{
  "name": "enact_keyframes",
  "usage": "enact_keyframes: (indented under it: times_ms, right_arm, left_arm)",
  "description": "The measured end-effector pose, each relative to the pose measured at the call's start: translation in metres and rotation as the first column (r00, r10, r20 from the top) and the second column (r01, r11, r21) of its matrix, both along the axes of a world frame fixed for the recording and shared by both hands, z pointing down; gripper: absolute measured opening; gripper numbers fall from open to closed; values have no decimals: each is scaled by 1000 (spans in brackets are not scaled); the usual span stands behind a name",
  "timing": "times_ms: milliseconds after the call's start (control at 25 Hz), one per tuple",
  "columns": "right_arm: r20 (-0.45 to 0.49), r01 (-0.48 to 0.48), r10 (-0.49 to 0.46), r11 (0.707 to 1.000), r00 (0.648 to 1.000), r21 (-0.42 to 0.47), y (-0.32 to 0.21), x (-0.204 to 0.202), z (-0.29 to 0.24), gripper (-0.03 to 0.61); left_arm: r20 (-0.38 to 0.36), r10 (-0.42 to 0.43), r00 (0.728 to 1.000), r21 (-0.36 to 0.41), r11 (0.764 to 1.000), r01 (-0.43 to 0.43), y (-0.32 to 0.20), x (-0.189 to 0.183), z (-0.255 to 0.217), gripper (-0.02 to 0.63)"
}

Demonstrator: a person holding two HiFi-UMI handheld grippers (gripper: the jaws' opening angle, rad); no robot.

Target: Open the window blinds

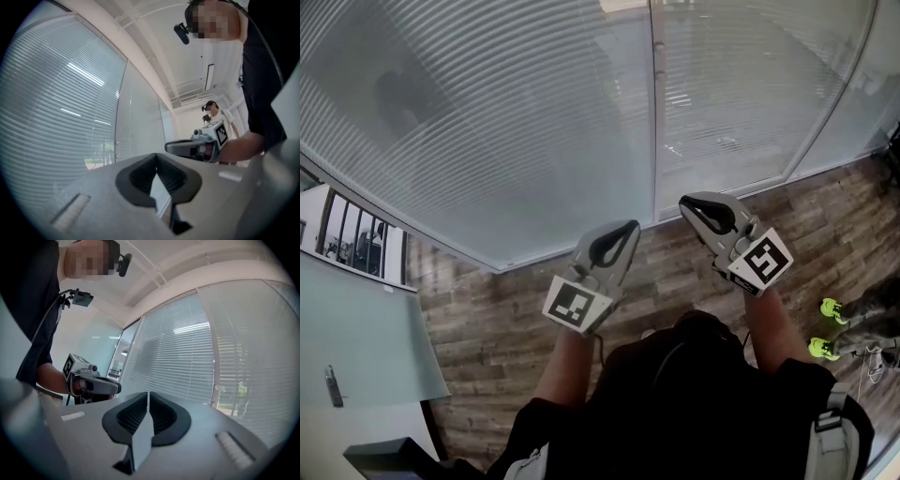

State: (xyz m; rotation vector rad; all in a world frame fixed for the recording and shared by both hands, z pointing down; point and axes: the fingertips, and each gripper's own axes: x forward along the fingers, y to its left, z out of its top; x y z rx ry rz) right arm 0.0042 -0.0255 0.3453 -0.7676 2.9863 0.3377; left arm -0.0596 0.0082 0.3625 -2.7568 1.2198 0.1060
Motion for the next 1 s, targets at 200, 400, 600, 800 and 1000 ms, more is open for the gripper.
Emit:
enact_keyframes:
  times_ms: [200,400,600,800,1000]
  right_arm:
    - [17,12,-13,1000,1000,23,-21,-5,-8,9]
    - [47,46,-48,998,998,37,-53,-13,-13,11]
    - [33,72,-74,996,997,44,-94,-13,-12,9]
    - [22,92,-92,995,995,28,-132,-5,-13,9]
    - [24,109,-110,994,994,25,-170,7,-18,9]
  left_arm:
    - [4,-26,1000,-7,1000,26,-17,-7,-3,5]
    - [22,-51,998,-2,999,52,-45,-7,-5,5]
    - [23,-87,996,8,996,87,-84,-8,-15,5]
    - [28,-110,994,0,994,110,-122,-2,-13,5]
    - [30,-140,990,-15,990,140,-156,8,-15,5]
